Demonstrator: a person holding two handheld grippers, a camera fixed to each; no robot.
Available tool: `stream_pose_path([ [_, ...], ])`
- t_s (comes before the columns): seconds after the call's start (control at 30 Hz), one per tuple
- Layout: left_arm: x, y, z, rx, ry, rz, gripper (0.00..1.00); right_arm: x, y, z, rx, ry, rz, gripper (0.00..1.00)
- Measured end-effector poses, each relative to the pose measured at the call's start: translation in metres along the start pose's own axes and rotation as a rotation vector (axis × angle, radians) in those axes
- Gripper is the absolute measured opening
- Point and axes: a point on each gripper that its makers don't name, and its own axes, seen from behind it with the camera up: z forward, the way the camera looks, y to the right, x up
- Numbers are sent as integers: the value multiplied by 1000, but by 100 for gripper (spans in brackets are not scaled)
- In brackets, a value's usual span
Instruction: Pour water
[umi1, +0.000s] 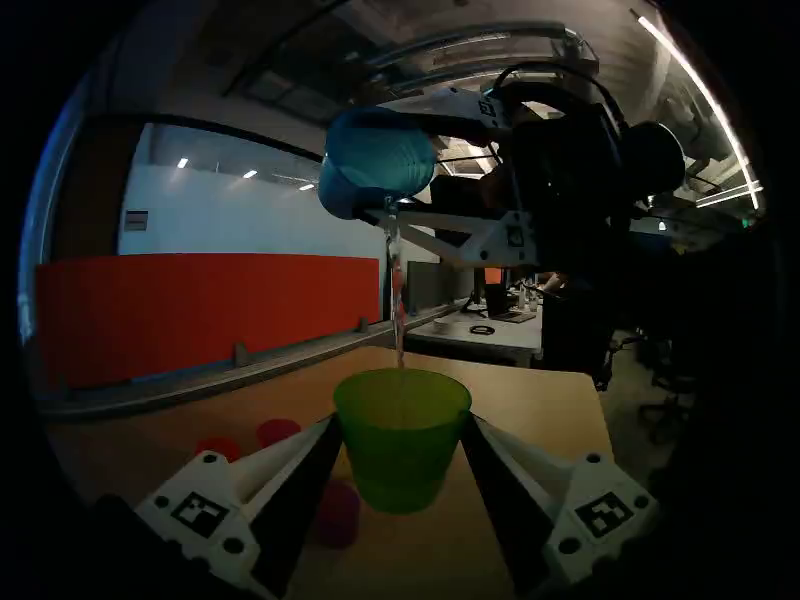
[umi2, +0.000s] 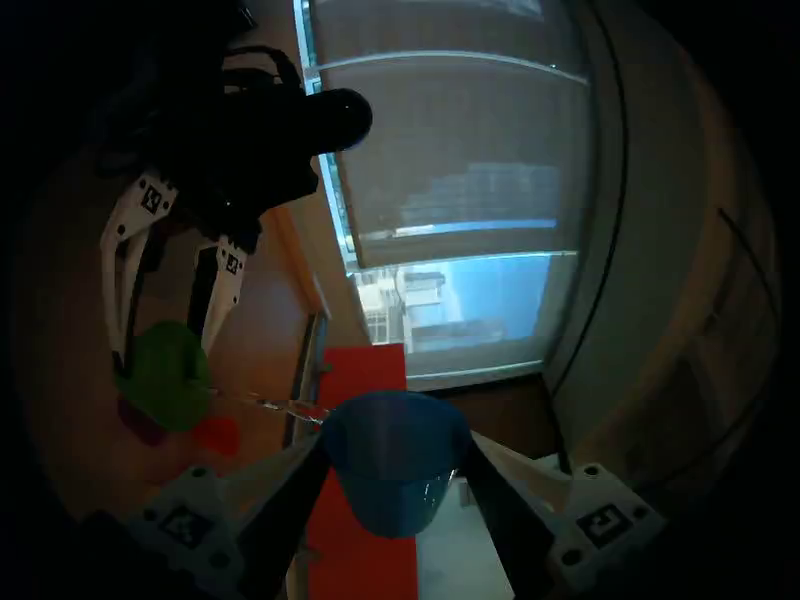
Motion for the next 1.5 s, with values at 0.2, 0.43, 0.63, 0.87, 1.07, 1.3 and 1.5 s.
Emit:
stream_pose_path([
  [0.2, 0, 0, 1, -1, 0, 0, 83, 1, 0, 1, 0, 3, -22, 90],
  [0.43, 0, 0, 1, 0, 1, -5, 83, 0, 4, 2, -5, 1, -49, 90],
  [0.63, -1, 0, 0, -1, -2, -5, 83, 0, 6, 2, -12, 0, -69, 90],
  [0.87, -1, 1, 1, -4, -4, -3, 83, 1, 8, 1, -18, 0, -107, 90],
  [1.07, -1, 2, 2, -6, -2, -2, 83, 1, 8, 1, -23, -1, -140, 90],
  [1.3, 0, 1, 2, -6, -2, -3, 83, 1, 8, 1, -26, -5, -172, 90],
  [1.5, 1, 1, 2, -8, -1, -1, 83, 0, 8, 1, -28, -9, -201, 90],
])
